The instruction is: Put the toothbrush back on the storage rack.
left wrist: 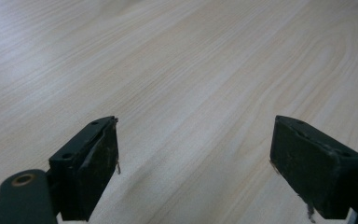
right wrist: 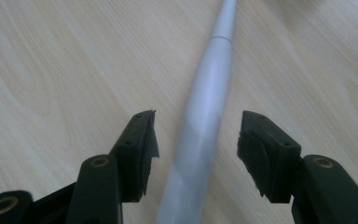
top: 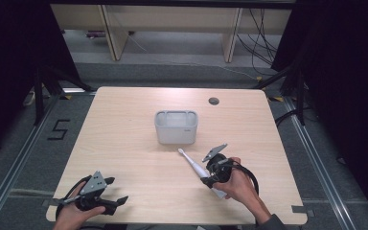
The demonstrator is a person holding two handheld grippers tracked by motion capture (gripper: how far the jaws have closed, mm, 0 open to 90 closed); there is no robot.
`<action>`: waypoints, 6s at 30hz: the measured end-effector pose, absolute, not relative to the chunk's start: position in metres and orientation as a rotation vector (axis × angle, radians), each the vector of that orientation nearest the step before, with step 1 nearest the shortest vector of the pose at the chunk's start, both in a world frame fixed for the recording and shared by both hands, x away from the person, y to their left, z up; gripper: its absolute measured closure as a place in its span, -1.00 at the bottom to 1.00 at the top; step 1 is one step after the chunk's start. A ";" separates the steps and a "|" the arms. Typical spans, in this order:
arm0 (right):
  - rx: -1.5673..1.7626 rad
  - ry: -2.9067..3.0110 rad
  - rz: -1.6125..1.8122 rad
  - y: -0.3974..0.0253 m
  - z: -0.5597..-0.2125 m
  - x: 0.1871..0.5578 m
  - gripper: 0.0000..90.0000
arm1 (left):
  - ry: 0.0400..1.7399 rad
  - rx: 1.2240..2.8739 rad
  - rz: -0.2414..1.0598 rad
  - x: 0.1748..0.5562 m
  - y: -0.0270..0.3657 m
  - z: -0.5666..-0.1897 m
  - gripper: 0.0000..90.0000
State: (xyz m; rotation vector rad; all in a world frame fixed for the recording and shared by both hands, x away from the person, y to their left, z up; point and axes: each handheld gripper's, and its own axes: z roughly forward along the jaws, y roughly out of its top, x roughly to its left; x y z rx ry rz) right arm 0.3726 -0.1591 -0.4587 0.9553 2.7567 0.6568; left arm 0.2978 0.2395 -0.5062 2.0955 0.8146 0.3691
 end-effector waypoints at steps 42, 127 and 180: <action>0.805 2.988 0.150 -0.121 -0.476 0.410 0.47 | 0.821 2.091 0.368 0.298 0.238 -0.507 -0.67; 0.965 2.280 1.263 -0.197 -0.381 0.451 0.48 | 0.842 2.053 0.362 0.298 0.239 -0.507 -0.67; 1.074 2.082 1.529 -0.134 -0.369 0.517 0.48 | 0.829 2.073 0.358 0.298 0.240 -0.505 -0.67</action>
